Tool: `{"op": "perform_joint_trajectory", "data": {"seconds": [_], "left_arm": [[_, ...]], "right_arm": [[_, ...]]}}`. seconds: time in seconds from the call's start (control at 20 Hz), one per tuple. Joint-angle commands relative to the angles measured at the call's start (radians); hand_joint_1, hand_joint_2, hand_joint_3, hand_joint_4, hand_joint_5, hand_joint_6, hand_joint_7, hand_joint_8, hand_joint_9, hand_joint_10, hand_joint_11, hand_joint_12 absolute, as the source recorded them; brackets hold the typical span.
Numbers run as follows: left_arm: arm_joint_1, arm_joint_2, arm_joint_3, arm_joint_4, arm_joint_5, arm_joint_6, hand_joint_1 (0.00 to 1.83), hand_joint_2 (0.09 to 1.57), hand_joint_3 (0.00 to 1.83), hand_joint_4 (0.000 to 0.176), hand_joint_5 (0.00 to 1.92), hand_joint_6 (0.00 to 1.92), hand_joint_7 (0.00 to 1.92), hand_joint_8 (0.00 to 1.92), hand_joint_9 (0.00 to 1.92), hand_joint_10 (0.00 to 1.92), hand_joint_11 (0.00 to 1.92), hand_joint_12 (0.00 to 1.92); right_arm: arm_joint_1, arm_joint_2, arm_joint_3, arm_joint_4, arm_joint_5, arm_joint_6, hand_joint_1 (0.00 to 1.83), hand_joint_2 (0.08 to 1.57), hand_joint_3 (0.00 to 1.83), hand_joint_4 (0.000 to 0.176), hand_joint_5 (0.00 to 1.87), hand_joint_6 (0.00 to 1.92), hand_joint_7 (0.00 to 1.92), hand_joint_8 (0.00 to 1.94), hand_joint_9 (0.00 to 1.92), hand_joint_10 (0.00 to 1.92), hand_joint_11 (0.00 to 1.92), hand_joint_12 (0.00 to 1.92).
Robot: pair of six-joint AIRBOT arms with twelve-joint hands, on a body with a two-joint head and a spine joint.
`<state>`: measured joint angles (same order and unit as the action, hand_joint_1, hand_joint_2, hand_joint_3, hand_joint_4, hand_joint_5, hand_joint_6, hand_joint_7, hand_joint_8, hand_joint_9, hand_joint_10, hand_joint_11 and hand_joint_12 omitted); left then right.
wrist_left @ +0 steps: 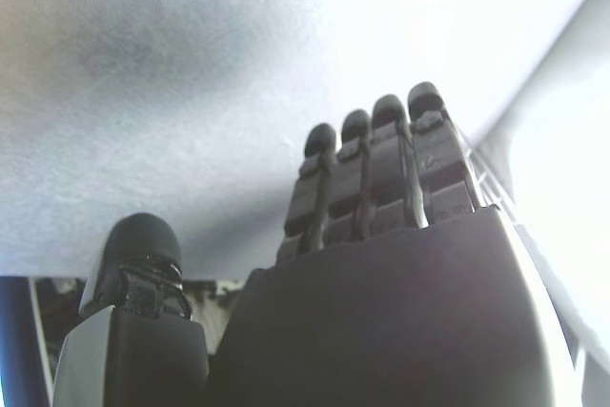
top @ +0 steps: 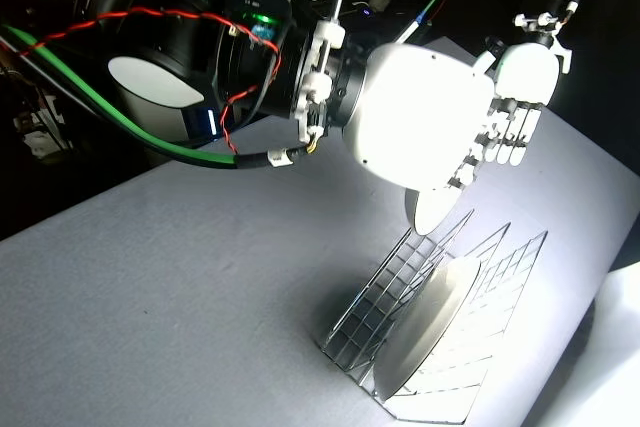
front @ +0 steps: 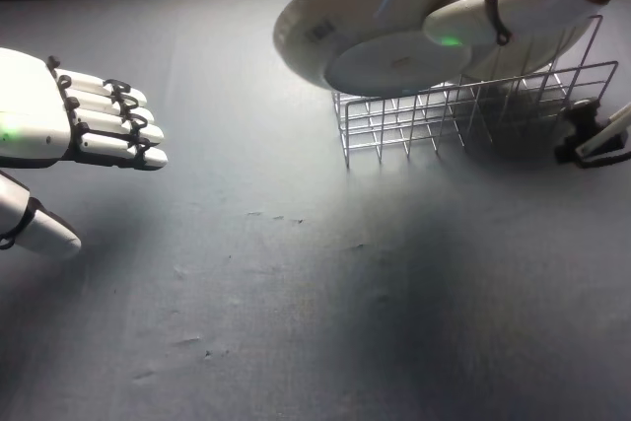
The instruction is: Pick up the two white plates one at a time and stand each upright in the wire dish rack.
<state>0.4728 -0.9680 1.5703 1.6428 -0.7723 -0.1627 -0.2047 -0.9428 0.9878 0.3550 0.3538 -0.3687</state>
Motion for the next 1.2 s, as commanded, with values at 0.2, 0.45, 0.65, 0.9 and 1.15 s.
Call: {"op": "perform_joint_trajectory", "data": {"seconds": [0.2,0.45,0.65,0.9,1.15], "left_arm": [[-0.003,0.009,-0.003,-0.046,-0.01,-0.002,0.0,1.19,0.0,0.0,0.05,0.01,0.01,0.0,0.0,0.0,0.0,0.0],[-0.003,0.009,-0.009,-0.044,-0.01,-0.002,0.0,1.19,0.0,0.0,0.03,0.0,0.0,0.0,0.0,0.0,0.0,0.0],[-0.003,0.009,-0.012,-0.043,-0.01,-0.002,0.0,1.2,0.0,0.0,0.02,0.0,0.0,0.0,0.0,0.0,0.0,0.0],[-0.004,0.009,-0.012,-0.043,-0.021,-0.002,0.0,1.2,0.0,0.0,0.04,0.01,0.0,0.0,0.0,0.0,0.0,0.0],[-0.004,0.009,-0.016,-0.043,-0.029,-0.002,0.0,1.18,0.0,0.0,0.02,0.01,0.0,0.0,0.0,0.0,0.0,0.0]], "right_arm": [[0.0,-0.031,0.068,0.013,0.139,0.016,1.49,1.09,0.0,0.0,0.93,0.94,1.0,0.81,0.97,0.99,0.86,1.54],[-0.009,-0.065,0.128,0.013,0.091,0.012,1.49,1.08,0.0,0.0,0.97,0.87,1.05,0.75,1.0,0.95,0.87,1.51],[0.002,-0.077,0.148,0.013,0.0,-0.01,1.49,1.09,0.0,0.0,0.94,0.91,1.03,0.79,0.98,0.97,0.87,1.52],[0.0,-0.085,0.161,0.013,-0.036,-0.036,1.49,1.08,0.0,0.0,0.97,0.89,1.06,0.76,0.95,0.97,0.86,1.53],[-0.014,-0.087,0.181,0.013,-0.057,-0.082,1.49,1.08,0.0,0.0,0.98,0.88,1.08,0.72,0.97,0.94,0.89,1.49]]}}
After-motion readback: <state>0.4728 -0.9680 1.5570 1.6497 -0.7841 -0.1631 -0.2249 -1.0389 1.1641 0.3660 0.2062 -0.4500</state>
